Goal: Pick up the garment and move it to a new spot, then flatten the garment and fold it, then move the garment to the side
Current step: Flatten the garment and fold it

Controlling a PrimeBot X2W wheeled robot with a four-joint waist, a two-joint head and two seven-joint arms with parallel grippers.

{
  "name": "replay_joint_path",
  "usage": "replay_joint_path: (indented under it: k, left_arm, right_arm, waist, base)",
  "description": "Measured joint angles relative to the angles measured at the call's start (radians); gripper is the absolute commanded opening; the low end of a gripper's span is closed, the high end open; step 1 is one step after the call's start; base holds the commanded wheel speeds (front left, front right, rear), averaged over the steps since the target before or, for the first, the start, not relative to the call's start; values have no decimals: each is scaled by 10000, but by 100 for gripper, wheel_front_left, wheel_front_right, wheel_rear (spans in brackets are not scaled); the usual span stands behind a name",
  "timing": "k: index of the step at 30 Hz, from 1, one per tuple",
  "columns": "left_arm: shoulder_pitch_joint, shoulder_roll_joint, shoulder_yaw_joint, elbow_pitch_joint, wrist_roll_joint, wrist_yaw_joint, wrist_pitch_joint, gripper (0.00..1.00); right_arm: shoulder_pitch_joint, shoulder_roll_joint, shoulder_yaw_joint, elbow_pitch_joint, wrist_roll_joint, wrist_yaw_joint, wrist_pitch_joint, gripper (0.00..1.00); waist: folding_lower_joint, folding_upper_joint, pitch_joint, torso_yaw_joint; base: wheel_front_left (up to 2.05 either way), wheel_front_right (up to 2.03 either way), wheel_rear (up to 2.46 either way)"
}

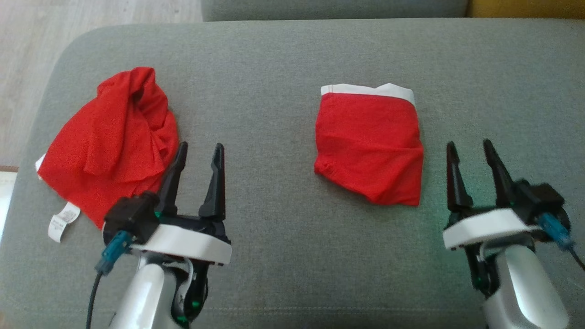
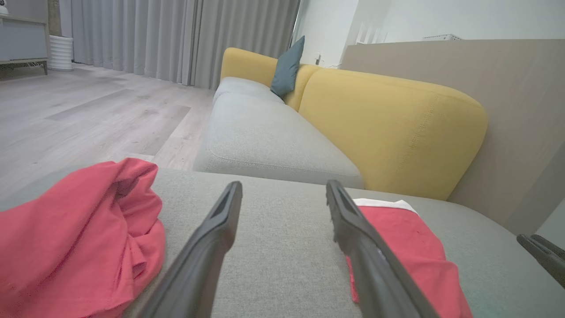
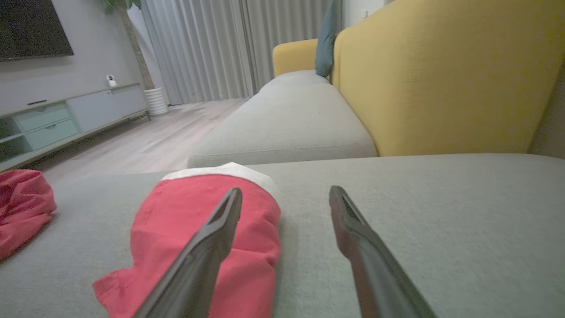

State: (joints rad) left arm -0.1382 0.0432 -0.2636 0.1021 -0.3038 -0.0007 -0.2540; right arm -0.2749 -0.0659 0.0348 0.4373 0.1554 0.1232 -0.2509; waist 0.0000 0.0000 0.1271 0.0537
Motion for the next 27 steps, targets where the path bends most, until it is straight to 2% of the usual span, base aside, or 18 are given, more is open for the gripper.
replay_joint_path:
  k: [3,10,11,12,13,20,27]
  left_arm:
    - [-18,-4,-148,-31,-73,-2,0,100]
    - [-18,0,-199,-52,-96,-6,0,100]
    - [-19,0,-211,-52,-98,-8,0,100]
    - [-23,0,-224,-56,-98,-8,0,100]
    - [-35,0,-242,-56,-98,-10,0,100]
    - [-157,-2,-456,-92,-100,-82,0,100]
    - [-403,0,-650,-73,-245,-96,0,100]
  right_arm:
    - [688,88,-322,-763,-422,0,0,100]
    - [840,136,-102,-1517,-157,0,0,100]
    - [841,136,-109,-1559,-157,0,0,87]
    - [840,136,-125,-1601,-157,0,0,29]
    - [840,136,-132,-1653,-159,0,0,0]
    - [706,140,-38,-1712,-422,0,2,0]
    - [-693,136,458,-894,-736,0,138,0]
  waist:
    - [0,0,52,-95]
    - [0,0,199,-191]
    - [0,0,218,-176]
    - [0,0,238,-153]
    - [0,0,257,-121]
    - [0,0,470,250]
    - [1,0,911,847]
  base:
    - [0,0,0]
    - [0,0,0]
    - [0,0,0]
    - [0,0,0]
    - [0,0,0]
    - [0,0,0]
    - [0,0,0]
